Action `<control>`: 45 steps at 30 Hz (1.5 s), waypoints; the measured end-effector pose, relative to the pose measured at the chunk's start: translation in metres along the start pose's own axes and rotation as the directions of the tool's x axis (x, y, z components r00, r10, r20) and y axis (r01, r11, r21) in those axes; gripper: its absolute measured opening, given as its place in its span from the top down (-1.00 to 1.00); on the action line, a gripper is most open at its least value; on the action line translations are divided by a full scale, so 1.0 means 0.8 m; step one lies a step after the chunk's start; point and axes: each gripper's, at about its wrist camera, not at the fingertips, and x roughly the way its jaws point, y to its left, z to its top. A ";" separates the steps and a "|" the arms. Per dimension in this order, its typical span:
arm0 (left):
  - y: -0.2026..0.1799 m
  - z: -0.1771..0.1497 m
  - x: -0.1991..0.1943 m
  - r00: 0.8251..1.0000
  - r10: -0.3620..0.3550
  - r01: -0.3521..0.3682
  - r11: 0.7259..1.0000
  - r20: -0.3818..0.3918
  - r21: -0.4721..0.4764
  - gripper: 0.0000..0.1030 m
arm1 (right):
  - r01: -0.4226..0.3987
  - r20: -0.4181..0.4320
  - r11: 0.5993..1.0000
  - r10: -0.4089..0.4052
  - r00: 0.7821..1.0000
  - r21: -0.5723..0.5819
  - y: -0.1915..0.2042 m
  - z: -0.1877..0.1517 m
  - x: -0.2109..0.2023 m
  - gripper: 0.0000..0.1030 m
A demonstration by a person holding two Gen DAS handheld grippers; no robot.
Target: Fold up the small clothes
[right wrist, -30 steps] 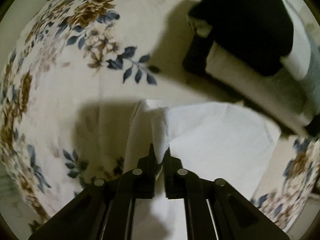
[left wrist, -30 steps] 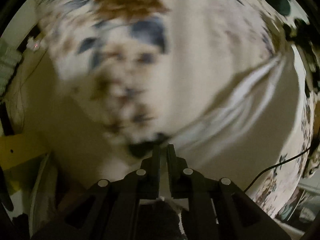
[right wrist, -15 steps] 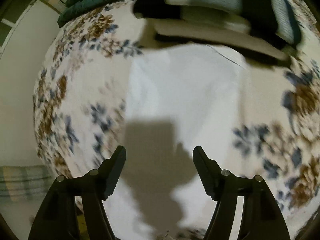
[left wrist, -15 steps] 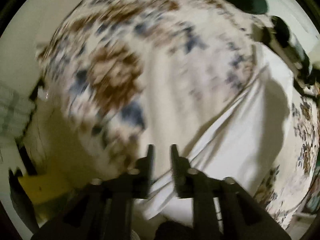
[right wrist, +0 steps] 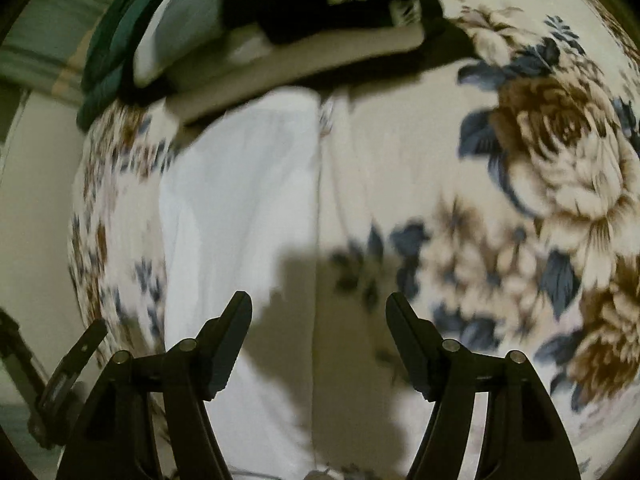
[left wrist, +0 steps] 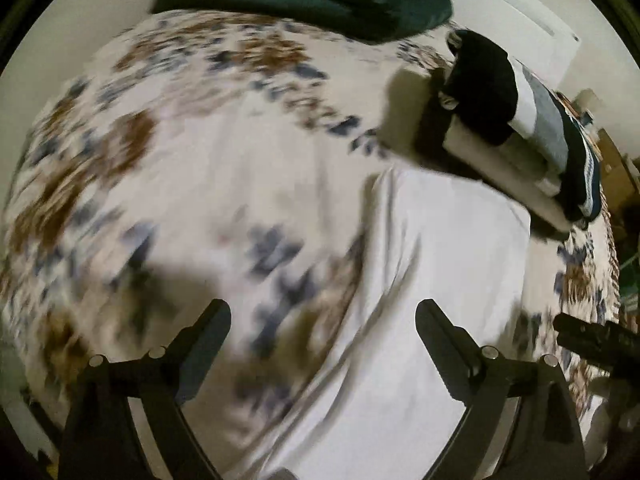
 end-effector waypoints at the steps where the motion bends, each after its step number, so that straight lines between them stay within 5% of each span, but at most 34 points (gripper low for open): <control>1: -0.007 0.018 0.020 0.999 -0.026 0.027 0.999 -0.020 0.017 -0.83 | -0.006 0.010 1.000 0.005 1.000 0.015 -0.003 0.012 0.003 -0.39; 6: -0.019 0.072 0.092 0.979 -0.167 0.173 0.984 -0.116 0.041 -0.54 | -0.023 0.028 0.995 0.020 0.999 0.101 -0.010 0.052 0.024 -0.39; 8: -0.027 0.090 0.115 0.965 -0.212 0.223 0.973 -0.153 0.056 -0.09 | -0.036 0.031 0.990 0.032 0.999 0.139 -0.009 0.062 0.035 -0.39; 10: -0.036 0.105 0.134 0.950 -0.246 0.266 0.960 -0.190 0.087 0.70 | -0.041 0.033 0.984 0.036 0.999 0.171 -0.009 0.067 0.047 -0.39; 11: -0.040 0.110 0.138 0.946 -0.262 0.286 0.952 -0.192 0.107 0.89 | -0.039 0.036 0.982 0.033 0.999 0.185 -0.006 0.069 0.055 -0.39; 15: -0.054 0.132 0.129 0.942 -0.300 0.325 0.924 -0.148 0.200 0.97 | -0.002 0.065 0.977 -0.012 0.998 0.212 -0.005 0.069 0.067 -0.19; 19: -0.043 0.168 0.135 0.941 -0.320 0.335 0.926 -0.108 0.172 1.00 | 0.017 0.070 0.973 -0.034 0.997 0.231 -0.002 0.072 0.075 -0.18; 22: -0.033 0.182 0.152 0.910 -0.378 0.400 0.909 -0.170 0.121 0.96 | 0.013 0.068 0.970 -0.031 0.997 0.242 -0.004 0.076 0.074 -0.18; 24: -0.029 0.175 0.160 0.879 -0.414 0.445 0.891 -0.237 0.093 0.76 | 0.001 0.071 0.971 -0.018 0.997 0.238 -0.009 0.077 0.069 -0.19; 26: -0.024 0.158 0.165 0.846 -0.451 0.484 0.874 -0.286 0.053 -0.06 | -0.013 0.073 0.973 -0.003 0.997 0.228 -0.011 0.080 0.066 -0.19; 27: -0.022 0.148 0.165 0.831 -0.478 0.506 0.862 -0.285 0.027 -0.19 | -0.023 0.073 0.974 0.006 0.997 0.225 -0.011 0.081 0.066 -0.19; 31: -0.030 0.121 0.177 0.809 -0.502 0.525 0.851 -0.306 -0.011 -0.21 | -0.056 0.065 0.970 0.041 0.997 0.238 -0.017 0.084 0.075 -0.19; 38: -0.090 0.123 0.189 0.820 -0.493 0.536 0.840 -0.290 0.089 -0.21 | -0.115 0.057 0.973 0.106 0.993 0.198 -0.015 0.101 0.098 -0.19; 43: -0.123 0.115 0.180 0.817 -0.511 0.563 0.808 -0.268 0.177 -0.19 | -0.145 0.067 0.975 0.136 0.988 0.168 -0.005 0.115 0.109 -0.22; 44: -0.128 0.114 0.177 0.817 -0.514 0.565 0.804 -0.262 0.185 -0.15 | -0.142 0.065 0.977 0.133 0.989 0.158 -0.003 0.116 0.111 -0.22; 45: -0.132 0.113 0.176 0.816 -0.516 0.567 0.801 -0.260 0.190 0.23 | -0.135 0.063 0.980 0.127 0.990 0.148 0.000 0.117 0.112 -0.22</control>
